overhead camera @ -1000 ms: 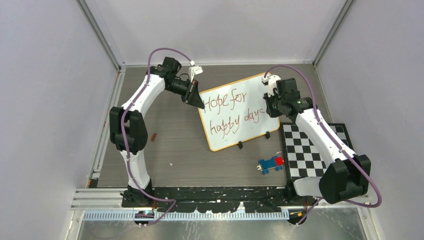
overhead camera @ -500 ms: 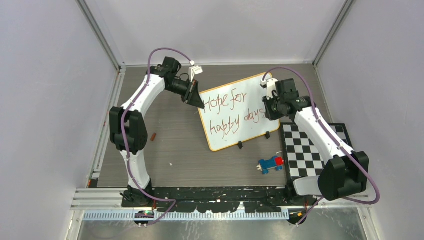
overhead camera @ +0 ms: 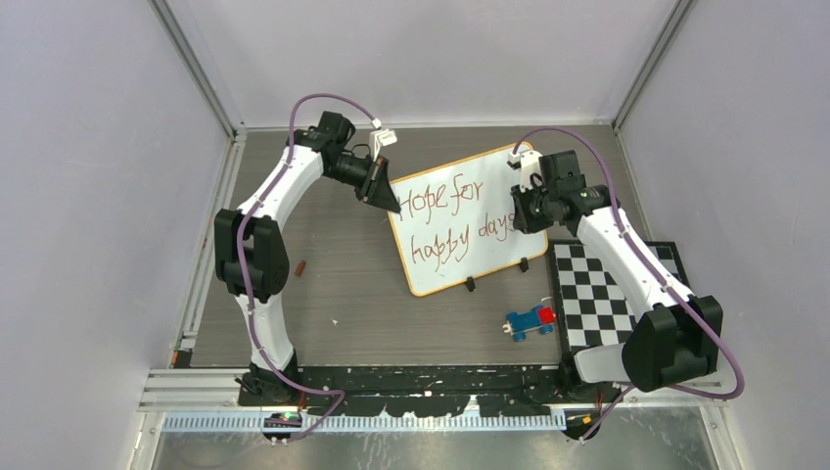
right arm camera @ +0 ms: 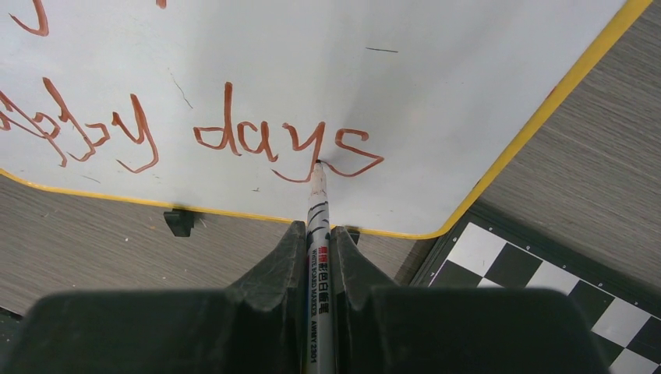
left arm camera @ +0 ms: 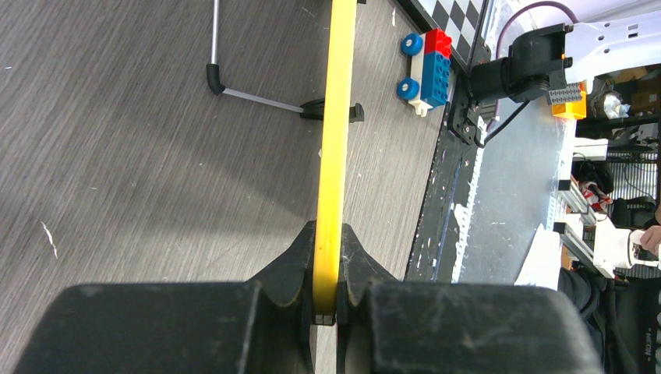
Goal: Write a sentence on the whiteboard
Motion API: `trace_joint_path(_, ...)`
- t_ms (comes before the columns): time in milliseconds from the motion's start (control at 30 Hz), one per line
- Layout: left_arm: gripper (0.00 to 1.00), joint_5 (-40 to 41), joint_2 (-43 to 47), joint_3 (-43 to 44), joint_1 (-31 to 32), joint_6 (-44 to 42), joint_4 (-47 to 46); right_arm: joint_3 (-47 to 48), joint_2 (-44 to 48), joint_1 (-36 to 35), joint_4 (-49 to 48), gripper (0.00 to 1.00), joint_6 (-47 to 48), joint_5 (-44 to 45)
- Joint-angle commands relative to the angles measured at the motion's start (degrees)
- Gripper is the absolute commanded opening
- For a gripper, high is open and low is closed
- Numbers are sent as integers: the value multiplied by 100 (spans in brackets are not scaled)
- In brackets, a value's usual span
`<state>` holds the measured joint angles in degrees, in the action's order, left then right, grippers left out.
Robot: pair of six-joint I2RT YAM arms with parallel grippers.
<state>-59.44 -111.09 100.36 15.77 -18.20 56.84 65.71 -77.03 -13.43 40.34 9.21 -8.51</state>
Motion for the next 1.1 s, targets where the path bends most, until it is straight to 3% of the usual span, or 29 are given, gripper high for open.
trace_joint_path(0, 0, 512, 166, -51, -4, -225, -138, 248, 118, 16, -77, 0, -29, -113)
trace_joint_path(233, 0, 495, 193, -43, -4, -211, -138, 133, 458, 116, 288, 0, 309, -1)
trace_joint_path(467, 0, 485, 178, -42, -4, -194, -153, -93, 480, 144, 55, 0, 448, 751)
trace_joint_path(1067, 0, 499, 168, -78, -4, -202, -173, -172, 102, 139, -302, 0, 406, 772)
